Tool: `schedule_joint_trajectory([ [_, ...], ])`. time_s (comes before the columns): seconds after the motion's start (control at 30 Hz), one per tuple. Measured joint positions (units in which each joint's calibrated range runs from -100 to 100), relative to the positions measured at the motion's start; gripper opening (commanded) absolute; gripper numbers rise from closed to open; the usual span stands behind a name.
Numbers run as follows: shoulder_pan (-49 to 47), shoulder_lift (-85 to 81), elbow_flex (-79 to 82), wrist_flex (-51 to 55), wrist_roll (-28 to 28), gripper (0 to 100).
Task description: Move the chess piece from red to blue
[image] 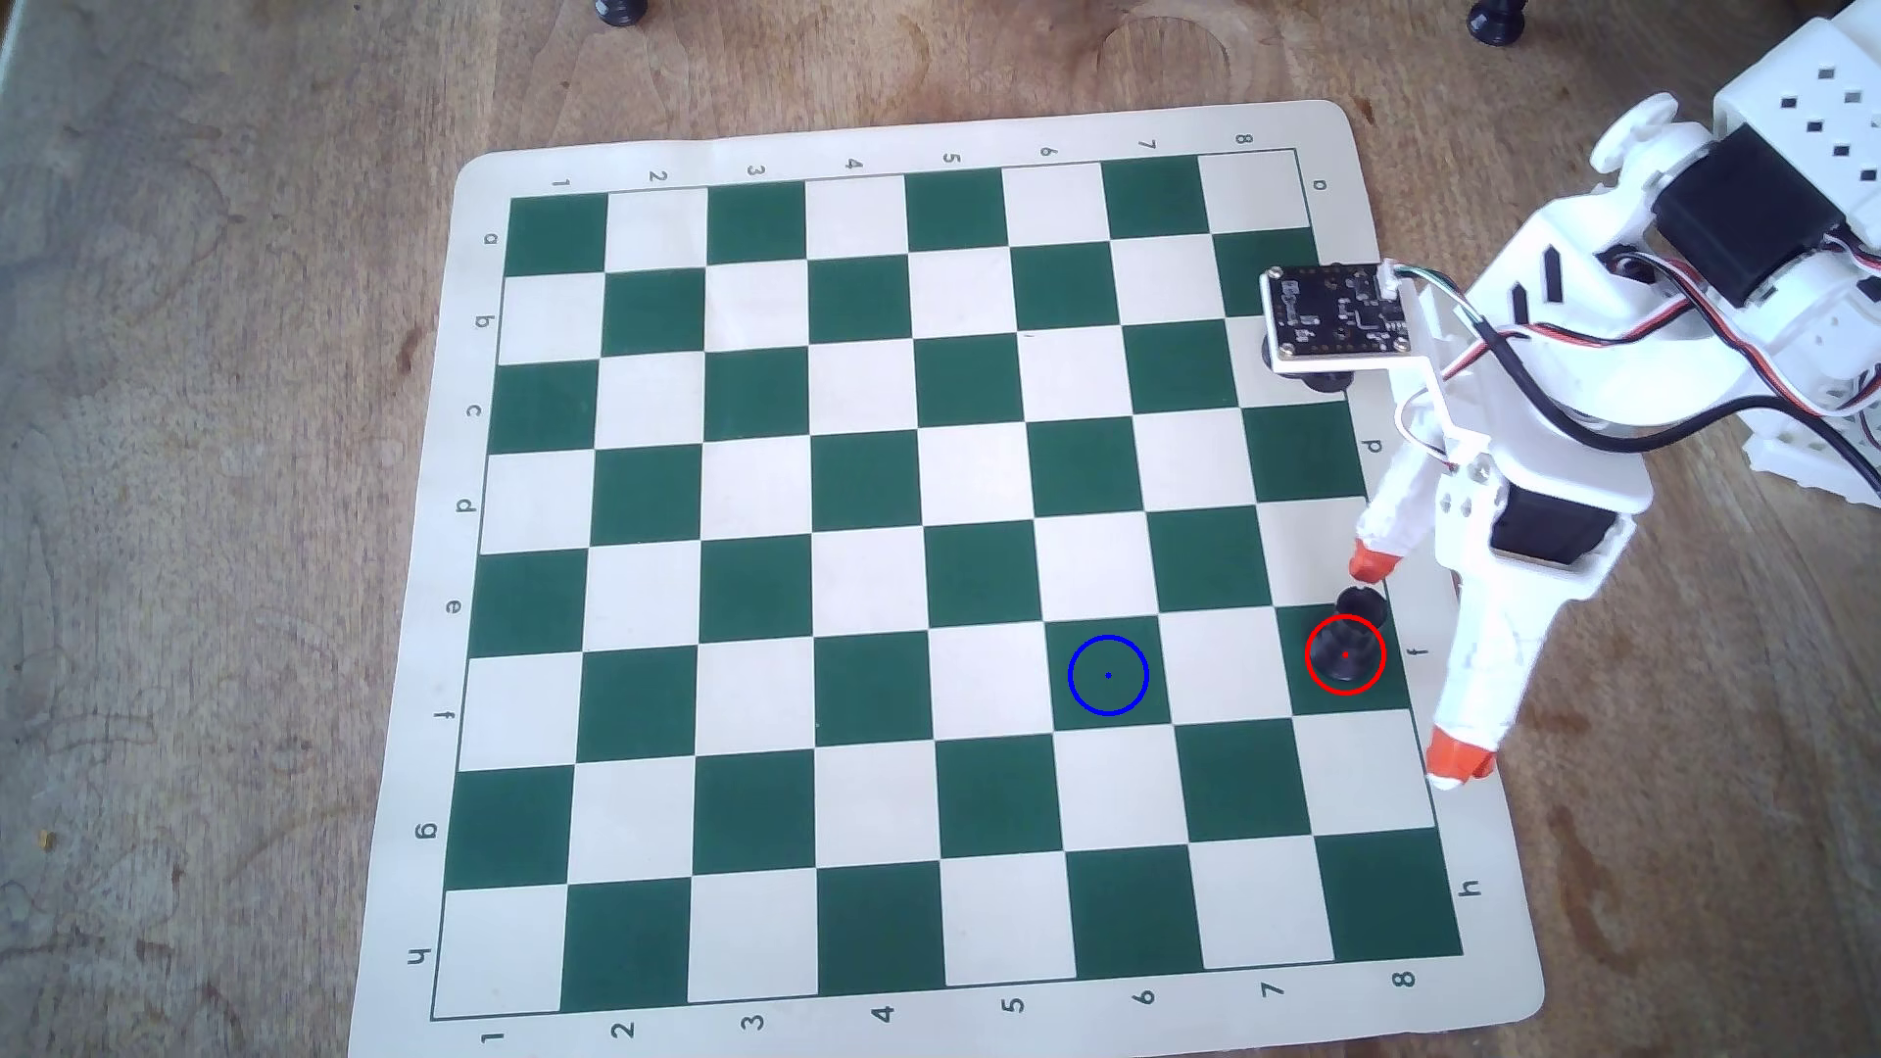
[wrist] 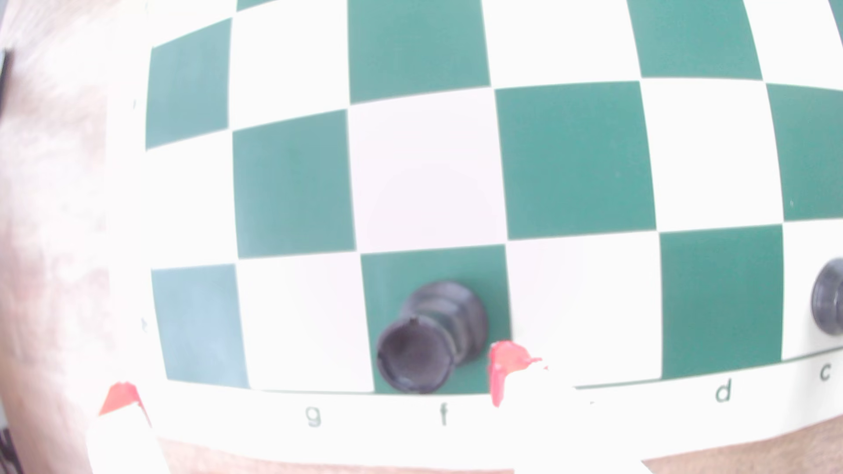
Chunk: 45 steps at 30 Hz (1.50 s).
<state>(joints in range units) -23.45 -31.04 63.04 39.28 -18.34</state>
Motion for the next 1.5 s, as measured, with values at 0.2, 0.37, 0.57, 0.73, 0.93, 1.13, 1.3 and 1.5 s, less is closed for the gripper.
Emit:
schedule_joint_trajectory([
  [0.2,0.1,3.4,-2.7,0.6,0.4,34],
  [0.37,0.1,3.5,-2.7,0.6,0.4,24],
  [0.57,0.1,3.5,-2.7,0.6,0.4,22],
  [0.73,0.1,4.2,-2.7,0.6,0.4,22],
  [0.93,0.1,7.3,-2.7,-1.0,0.4,22],
  [1.13,0.1,7.8,-3.6,-2.4,-0.3,17],
  [1.3,0.1,7.8,-4.2,-2.4,-0.3,3],
  [1.5,0.1,7.8,-4.2,-2.4,-0.3,0],
])
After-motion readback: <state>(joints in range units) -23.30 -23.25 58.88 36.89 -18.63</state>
